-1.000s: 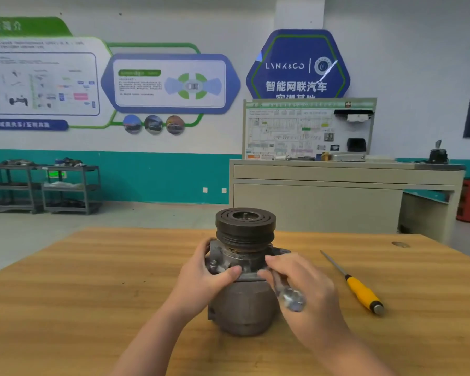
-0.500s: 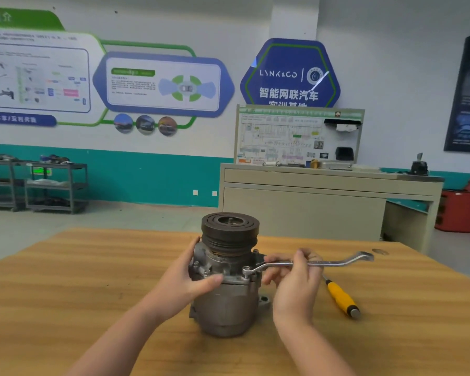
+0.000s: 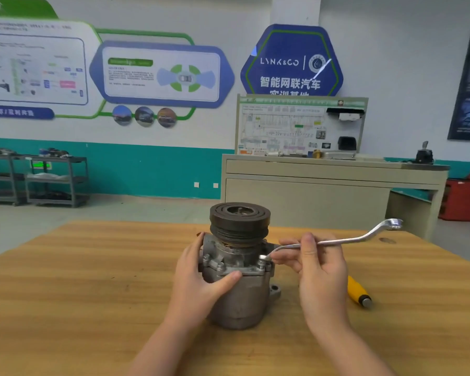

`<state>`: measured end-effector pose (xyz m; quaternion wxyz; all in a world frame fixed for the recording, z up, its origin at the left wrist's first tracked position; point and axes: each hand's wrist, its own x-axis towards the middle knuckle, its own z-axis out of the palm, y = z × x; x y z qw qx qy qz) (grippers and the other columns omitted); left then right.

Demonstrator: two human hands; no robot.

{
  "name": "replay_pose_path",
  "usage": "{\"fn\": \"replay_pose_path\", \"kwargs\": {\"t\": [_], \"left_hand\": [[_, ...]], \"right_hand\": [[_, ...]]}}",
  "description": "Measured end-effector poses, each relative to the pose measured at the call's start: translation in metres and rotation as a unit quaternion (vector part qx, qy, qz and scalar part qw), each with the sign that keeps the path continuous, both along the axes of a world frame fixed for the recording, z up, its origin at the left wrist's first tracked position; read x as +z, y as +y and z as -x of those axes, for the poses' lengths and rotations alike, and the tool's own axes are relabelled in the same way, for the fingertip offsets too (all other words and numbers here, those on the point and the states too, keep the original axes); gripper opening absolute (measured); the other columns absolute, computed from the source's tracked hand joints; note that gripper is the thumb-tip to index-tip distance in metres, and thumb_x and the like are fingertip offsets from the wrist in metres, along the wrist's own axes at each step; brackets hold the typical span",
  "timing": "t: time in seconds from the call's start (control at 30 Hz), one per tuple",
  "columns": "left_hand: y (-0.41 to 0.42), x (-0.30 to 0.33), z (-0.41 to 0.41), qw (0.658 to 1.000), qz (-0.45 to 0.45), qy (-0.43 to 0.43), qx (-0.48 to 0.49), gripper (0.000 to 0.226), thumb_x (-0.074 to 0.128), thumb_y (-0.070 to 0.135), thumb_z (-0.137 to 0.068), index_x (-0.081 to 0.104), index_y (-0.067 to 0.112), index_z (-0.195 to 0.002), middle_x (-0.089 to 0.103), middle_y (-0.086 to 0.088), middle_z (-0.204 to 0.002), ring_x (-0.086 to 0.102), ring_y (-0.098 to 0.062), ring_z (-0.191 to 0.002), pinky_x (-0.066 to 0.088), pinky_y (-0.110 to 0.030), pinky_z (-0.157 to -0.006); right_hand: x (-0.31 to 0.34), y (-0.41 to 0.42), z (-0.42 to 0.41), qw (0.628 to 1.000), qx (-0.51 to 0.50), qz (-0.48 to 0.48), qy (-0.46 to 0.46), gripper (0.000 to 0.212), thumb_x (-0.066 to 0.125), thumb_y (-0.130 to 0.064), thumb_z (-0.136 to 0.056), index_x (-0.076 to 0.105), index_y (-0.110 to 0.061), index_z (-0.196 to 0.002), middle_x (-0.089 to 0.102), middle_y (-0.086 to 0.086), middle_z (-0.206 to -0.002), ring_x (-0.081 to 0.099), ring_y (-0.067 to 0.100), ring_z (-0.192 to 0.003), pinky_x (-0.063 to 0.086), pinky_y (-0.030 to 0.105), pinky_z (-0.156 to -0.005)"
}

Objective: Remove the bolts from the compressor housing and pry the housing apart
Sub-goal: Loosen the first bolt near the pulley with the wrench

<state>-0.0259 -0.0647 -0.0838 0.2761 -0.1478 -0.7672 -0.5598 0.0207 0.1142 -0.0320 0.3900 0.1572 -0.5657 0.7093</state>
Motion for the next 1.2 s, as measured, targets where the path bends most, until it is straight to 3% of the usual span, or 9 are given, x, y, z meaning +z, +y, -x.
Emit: {"fn": "replay_pose_path", "kwargs": {"t": [0.1,0.2,0.5,0.6,0.7,0.8,0.9,1.03,1.2], "left_hand": [[-0.001,-0.003,-0.003,1.000,-0.021,-0.003,-0.005,0.088,0.075,0.056,-0.065,0.037,0.038,-0.143,0.049,0.018,-0.136,0.046,0.009,-0.122,0.039,-0.012,-0.096],[-0.002,-0.004,-0.004,0.999,-0.033,-0.013,-0.011,0.095,0.070,0.064,-0.063,0.040,0.031,-0.147,0.050,0.014,-0.140,0.046,0.007,-0.123,0.036,-0.008,-0.092],[0.000,-0.003,-0.008,0.998,-0.038,-0.027,-0.030,0.073,0.078,0.033,-0.084,0.041,0.029,-0.147,0.052,0.011,-0.139,0.051,-0.003,-0.126,0.046,-0.042,-0.107],[0.001,-0.003,-0.010,0.999,-0.030,-0.020,-0.018,0.077,0.075,0.049,-0.081,0.041,0.030,-0.147,0.051,0.013,-0.139,0.050,-0.003,-0.125,0.046,-0.042,-0.107],[0.002,-0.002,-0.011,0.999,-0.031,-0.021,-0.011,0.087,0.067,0.062,-0.072,0.038,0.031,-0.148,0.049,0.014,-0.142,0.047,-0.003,-0.128,0.043,-0.041,-0.110],[0.002,-0.002,-0.011,0.999,-0.037,-0.025,-0.014,0.088,0.067,0.062,-0.072,0.037,0.032,-0.149,0.047,0.013,-0.144,0.045,-0.004,-0.131,0.042,-0.042,-0.111],[0.003,-0.002,-0.011,0.999,-0.043,-0.024,-0.018,0.081,0.071,0.058,-0.078,0.038,0.033,-0.147,0.048,0.014,-0.142,0.046,-0.003,-0.129,0.042,-0.040,-0.111],[0.002,-0.002,-0.010,0.998,-0.046,-0.031,-0.023,0.086,0.071,0.060,-0.073,0.038,0.033,-0.148,0.048,0.016,-0.142,0.047,0.000,-0.128,0.044,-0.035,-0.109],[0.001,-0.003,-0.009,0.999,-0.035,-0.032,-0.024,0.091,0.065,0.063,-0.070,0.033,0.035,-0.150,0.044,0.014,-0.146,0.044,-0.002,-0.131,0.042,-0.033,-0.109]], "right_hand": [[-0.001,-0.001,-0.005,0.997,-0.043,-0.056,0.023,0.020,0.045,-0.036,-0.093,0.059,-0.043,-0.081,0.074,0.000,-0.081,0.072,0.021,-0.065,0.059,0.030,-0.062],[-0.003,-0.002,-0.006,0.981,-0.109,-0.150,0.061,0.022,0.047,-0.040,-0.098,0.061,-0.028,-0.085,0.072,-0.004,-0.069,0.071,0.009,-0.065,0.058,0.029,-0.064],[-0.005,-0.004,0.001,0.826,-0.227,-0.449,0.254,0.018,0.060,-0.020,-0.091,0.070,-0.006,-0.088,0.064,0.003,-0.079,0.059,0.014,-0.068,0.049,0.026,-0.057],[-0.021,-0.003,0.003,0.905,-0.171,-0.330,0.206,0.030,0.045,-0.038,-0.101,0.064,-0.017,-0.092,0.062,-0.001,-0.078,0.057,0.006,-0.063,0.049,0.021,-0.059],[-0.023,-0.007,0.003,0.991,-0.052,-0.066,0.101,0.029,0.034,-0.040,-0.103,0.057,-0.028,-0.090,0.064,0.007,-0.071,0.056,0.015,-0.049,0.050,0.027,-0.056],[-0.007,-0.004,0.021,0.984,0.027,0.160,-0.067,0.023,0.030,-0.027,-0.105,0.046,-0.018,-0.090,0.064,0.007,-0.065,0.048,0.017,-0.037,0.041,0.023,-0.040],[0.012,0.009,0.041,0.912,0.175,0.294,-0.228,0.025,0.033,-0.022,-0.106,0.048,-0.010,-0.090,0.059,0.011,-0.057,0.044,0.014,-0.036,0.036,0.020,-0.037],[0.021,0.027,0.038,0.868,0.296,0.359,-0.172,0.033,0.034,-0.025,-0.105,0.051,-0.007,-0.083,0.066,0.015,-0.065,0.062,0.019,-0.048,0.050,0.022,-0.045],[0.011,0.023,0.020,0.972,0.151,0.159,-0.081,0.021,0.039,-0.022,-0.104,0.050,-0.011,-0.089,0.071,0.015,-0.074,0.068,0.022,-0.059,0.056,0.029,-0.054]]}}
